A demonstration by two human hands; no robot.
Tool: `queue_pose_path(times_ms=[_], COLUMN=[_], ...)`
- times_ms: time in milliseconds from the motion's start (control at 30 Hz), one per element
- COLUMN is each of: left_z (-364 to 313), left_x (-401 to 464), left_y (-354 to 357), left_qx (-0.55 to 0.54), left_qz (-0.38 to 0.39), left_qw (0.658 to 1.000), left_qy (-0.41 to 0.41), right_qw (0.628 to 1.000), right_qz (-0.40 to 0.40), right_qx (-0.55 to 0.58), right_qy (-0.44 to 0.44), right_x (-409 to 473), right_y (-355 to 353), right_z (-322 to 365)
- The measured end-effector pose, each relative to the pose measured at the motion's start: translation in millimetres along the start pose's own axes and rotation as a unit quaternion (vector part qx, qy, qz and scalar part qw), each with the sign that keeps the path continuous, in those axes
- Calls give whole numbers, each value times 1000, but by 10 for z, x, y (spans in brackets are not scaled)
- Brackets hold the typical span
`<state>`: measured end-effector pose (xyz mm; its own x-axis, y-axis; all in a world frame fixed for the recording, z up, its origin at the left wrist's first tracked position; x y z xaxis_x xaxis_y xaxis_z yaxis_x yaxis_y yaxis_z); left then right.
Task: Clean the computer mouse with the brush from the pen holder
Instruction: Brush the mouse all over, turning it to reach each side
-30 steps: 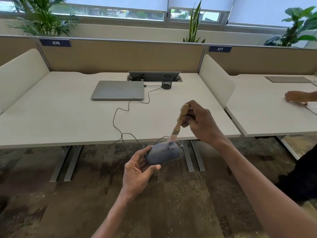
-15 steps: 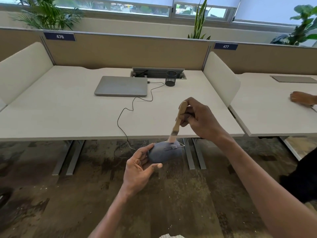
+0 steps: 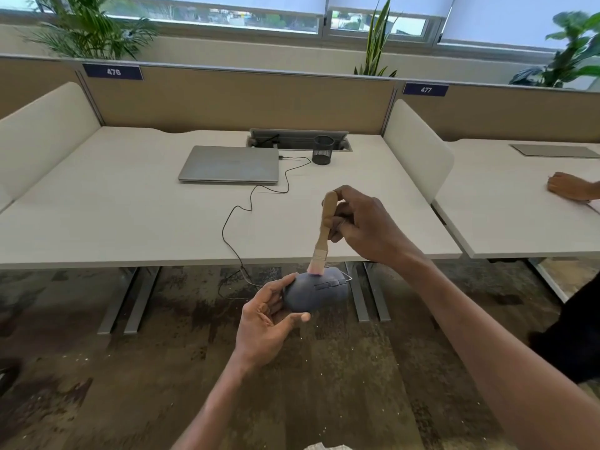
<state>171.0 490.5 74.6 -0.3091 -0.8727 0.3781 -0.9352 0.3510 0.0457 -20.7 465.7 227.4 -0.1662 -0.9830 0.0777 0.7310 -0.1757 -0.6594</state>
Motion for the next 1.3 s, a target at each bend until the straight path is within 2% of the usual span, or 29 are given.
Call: queue_pose_path(times_ms=[200, 367, 467, 667, 833, 967, 1067, 1200, 1300], left_z=[-30, -32, -40, -71, -61, -42, -35, -21, -16], left_x=[-43, -44, -29, -22, -30, -25, -5, 14, 25], left_y=[7, -24, -10, -6, -11, -5, 5, 36, 28], left_qx=[15, 12, 9, 0, -2, -6, -7, -14, -13], left_qz=[6, -1, 2, -6, -6, -9, -4, 0, -7], left_qw=[1000, 1000, 1000, 1000, 1000, 1000, 1000, 1000, 1000], left_qy=[6, 6, 11, 21, 22, 16, 14, 11, 11], right_qw=[995, 995, 996, 986, 970, 959, 966, 989, 990], right_qz=[-28, -74, -66, -43, -60, -91, -127, -87, -64], right_qx=[-94, -63, -36, -72, -155, -209, -185, -96, -91], right_qy=[28, 30, 53, 144, 177, 168, 125, 77, 84], right_x=[82, 86, 129, 251, 305, 306, 280, 172, 140], right_y=[34, -26, 76, 247, 34, -114, -138, 70, 170], right_z=[2, 149, 221, 37, -131, -161, -25, 228, 195])
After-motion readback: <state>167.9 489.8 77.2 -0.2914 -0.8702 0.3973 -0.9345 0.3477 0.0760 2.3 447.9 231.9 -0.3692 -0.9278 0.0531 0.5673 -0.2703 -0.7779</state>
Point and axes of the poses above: each hand's wrist, its own x-axis towards the middle knuckle, its own y-axis out of the palm, z = x × y, the point moved 6 cm from there along x, towards the middle knuckle, and after that the axes turned 14 degrees about y, right-handed, at the moved point
